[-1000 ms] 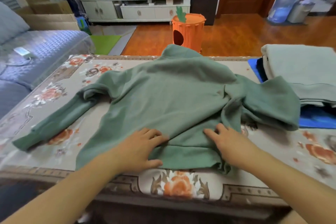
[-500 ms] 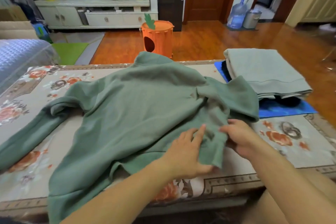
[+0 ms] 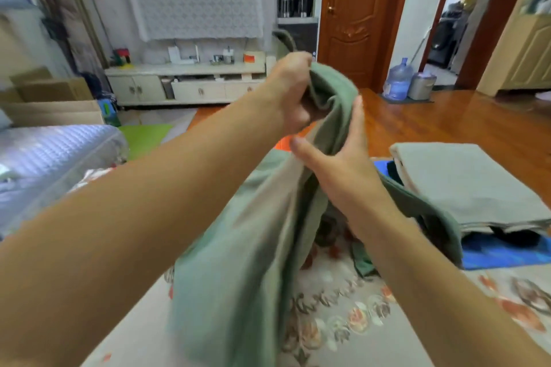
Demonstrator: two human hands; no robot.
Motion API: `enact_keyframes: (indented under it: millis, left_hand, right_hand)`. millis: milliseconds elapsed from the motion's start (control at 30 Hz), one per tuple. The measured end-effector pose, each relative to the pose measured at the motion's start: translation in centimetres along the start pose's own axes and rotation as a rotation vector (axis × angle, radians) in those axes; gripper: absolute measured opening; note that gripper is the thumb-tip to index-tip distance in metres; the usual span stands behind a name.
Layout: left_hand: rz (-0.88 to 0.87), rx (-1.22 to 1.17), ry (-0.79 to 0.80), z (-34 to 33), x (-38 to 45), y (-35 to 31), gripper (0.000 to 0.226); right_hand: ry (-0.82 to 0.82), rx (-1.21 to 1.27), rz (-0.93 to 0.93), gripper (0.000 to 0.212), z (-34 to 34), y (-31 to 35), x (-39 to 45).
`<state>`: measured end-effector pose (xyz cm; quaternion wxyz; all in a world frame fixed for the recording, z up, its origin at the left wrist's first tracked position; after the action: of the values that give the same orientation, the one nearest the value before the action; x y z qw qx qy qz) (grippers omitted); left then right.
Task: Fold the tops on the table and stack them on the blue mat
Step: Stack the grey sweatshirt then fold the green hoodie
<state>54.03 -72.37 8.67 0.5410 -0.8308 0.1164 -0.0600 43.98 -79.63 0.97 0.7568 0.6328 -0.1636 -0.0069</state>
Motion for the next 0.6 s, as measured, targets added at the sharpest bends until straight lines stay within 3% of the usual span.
enact_keyframes:
  millis: [133,267,400,433,500,600]
  left_hand:
    - [-0.115,-0.04,0.04,-2.4,1.6,-3.6,0.048]
    - [-0.294,-0.172,0.096,-2.7,1.2,-7.6,0.043]
    - [-0.548,-0.343,-0.059,0.9,2.5,-13.7,0.045]
    - [-0.593,-0.39,-0.105,2.6,2.9,-15.2,0.046]
    - [-0.662,-0.46,-0.173,6.4,3.0,-17.7,0.05]
    - [-0.78,-0.461,-0.337,12.6,1.8,-20.8,0.058]
  right_hand:
    - [-0.173,0.035,0.068,0.122,0.9,2.3,3.6]
    - [-0.107,-0.164,-0.043,0.106,1.9,-2.2,6.2]
    - [0.012,-0.47,-0.214,0.028,3.4,-5.6,9.9]
    - [0.003,-0.487,-0.233,0.017,3.9,-4.9,11.1]
    - [-0.139,-0.512,-0.163,0.015,5.5,-1.1,13.7]
    - [-0.544,-0.508,0.082,0.023,8.2,8.2,16.4]
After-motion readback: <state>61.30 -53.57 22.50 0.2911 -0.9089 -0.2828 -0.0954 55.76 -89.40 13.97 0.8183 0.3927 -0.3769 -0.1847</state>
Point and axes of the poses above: each hand's wrist, its own x-axis towards the middle knuckle, its own z-axis out of the back of the hand, y = z × x, the point moved 3 cm from there along x, towards the middle knuckle, and after that the axes turned 4 degrees about -z, right-handed, at the moved point
